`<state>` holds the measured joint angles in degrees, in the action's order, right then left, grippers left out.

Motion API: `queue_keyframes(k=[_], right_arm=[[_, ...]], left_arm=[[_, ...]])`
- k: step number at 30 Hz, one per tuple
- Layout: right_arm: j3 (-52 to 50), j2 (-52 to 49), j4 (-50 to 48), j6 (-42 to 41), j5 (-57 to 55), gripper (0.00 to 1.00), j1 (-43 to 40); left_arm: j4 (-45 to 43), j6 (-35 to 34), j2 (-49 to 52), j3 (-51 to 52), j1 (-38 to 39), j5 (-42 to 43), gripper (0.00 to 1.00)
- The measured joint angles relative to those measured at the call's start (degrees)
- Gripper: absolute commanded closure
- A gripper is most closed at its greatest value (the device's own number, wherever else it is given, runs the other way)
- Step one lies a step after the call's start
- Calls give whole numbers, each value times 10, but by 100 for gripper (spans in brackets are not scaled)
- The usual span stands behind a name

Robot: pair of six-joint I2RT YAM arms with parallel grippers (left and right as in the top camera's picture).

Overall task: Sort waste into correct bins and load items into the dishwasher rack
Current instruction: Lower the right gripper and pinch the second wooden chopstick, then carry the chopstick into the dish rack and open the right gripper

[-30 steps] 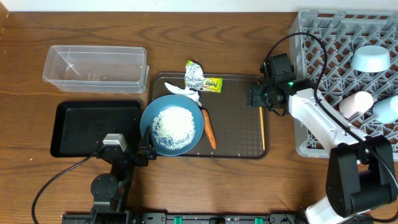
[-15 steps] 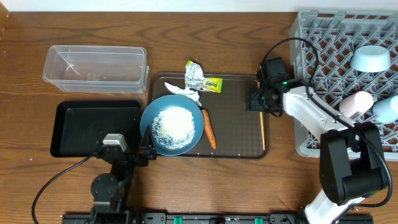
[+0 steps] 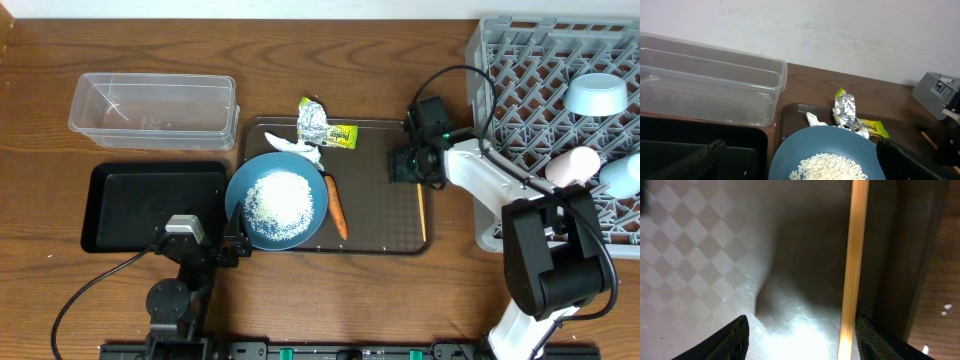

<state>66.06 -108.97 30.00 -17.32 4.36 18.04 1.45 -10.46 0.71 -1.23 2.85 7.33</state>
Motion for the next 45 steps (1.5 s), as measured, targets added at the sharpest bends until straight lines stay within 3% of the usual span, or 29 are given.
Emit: queue_keyframes(k=[3, 7, 14, 23, 29, 34, 45], right_arm=[[0, 0, 0, 0, -2, 35, 1], [0, -1, 9, 1, -10, 54, 2], [9, -14, 17, -7, -78, 65, 33], [21, -25, 16, -34, -108, 99, 65], [49, -36, 53, -36, -99, 99, 67], [120, -57, 145, -18, -60, 99, 53], [353, -47, 228, 79, -28, 99, -92]], left_arm=[[0, 0, 0, 0, 0, 0, 2], [0, 0, 0, 0, 0, 0, 2], [0, 0, 0, 0, 0, 0, 2], [0, 0, 0, 0, 0, 0, 2], [0, 0, 0, 0, 0, 0, 2], [0, 0, 0, 0, 0, 0, 2], [0, 0, 0, 0, 0, 0, 2]])
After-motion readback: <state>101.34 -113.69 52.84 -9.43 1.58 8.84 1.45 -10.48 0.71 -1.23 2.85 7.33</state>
